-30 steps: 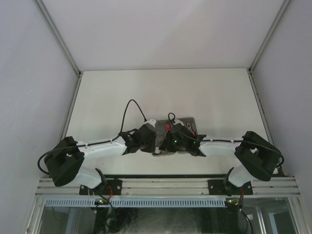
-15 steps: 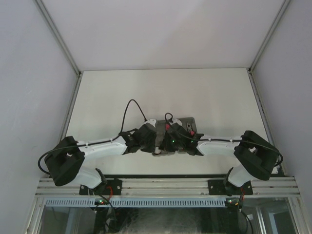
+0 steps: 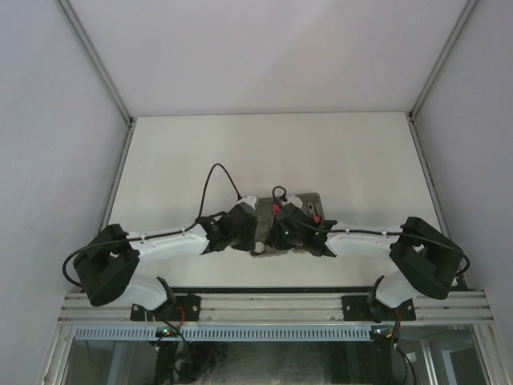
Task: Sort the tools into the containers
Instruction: Adjust the engineering item in the storage box.
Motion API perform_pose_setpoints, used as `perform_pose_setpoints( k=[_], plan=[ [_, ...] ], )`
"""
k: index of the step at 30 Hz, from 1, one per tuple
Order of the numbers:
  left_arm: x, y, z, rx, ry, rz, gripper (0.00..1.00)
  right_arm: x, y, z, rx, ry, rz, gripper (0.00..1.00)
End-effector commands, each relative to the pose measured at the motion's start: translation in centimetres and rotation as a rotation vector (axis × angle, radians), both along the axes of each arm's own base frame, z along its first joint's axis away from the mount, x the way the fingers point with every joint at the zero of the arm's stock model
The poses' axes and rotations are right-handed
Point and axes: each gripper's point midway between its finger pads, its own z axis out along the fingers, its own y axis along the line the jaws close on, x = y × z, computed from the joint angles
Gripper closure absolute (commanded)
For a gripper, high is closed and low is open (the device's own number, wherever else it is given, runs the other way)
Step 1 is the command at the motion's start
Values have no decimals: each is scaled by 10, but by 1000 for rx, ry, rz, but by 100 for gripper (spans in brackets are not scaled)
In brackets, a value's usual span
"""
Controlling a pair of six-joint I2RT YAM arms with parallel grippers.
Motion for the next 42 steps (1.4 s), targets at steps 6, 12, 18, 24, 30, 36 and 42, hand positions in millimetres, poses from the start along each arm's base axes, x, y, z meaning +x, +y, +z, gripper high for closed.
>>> perform_pose_setpoints(
  k=[6, 12, 18, 24, 30, 36, 42],
  plan=[
    [6, 1, 5, 29, -12, -2, 90, 4, 18, 7, 34, -11, 34, 94],
    [5, 2, 3, 35, -8, -3, 91, 1, 24, 2, 28, 10, 57, 95],
    [5, 4, 0, 56, 1, -3, 97, -1, 24, -4, 8, 23, 61, 95],
    [2, 9, -6, 115, 23, -4, 100, -2, 21, -7, -13, 29, 53, 95],
    [-9, 11, -14, 190, 44, -29, 100, -3, 16, -15, -36, 52, 30, 97],
    [-23, 8, -27, 231, 84, -59, 100, -11, 8, -37, -94, 114, 15, 100],
    [-38, 19, -42, 316, 121, -86, 100, -20, 7, -46, -125, 133, 25, 100]
  ],
)
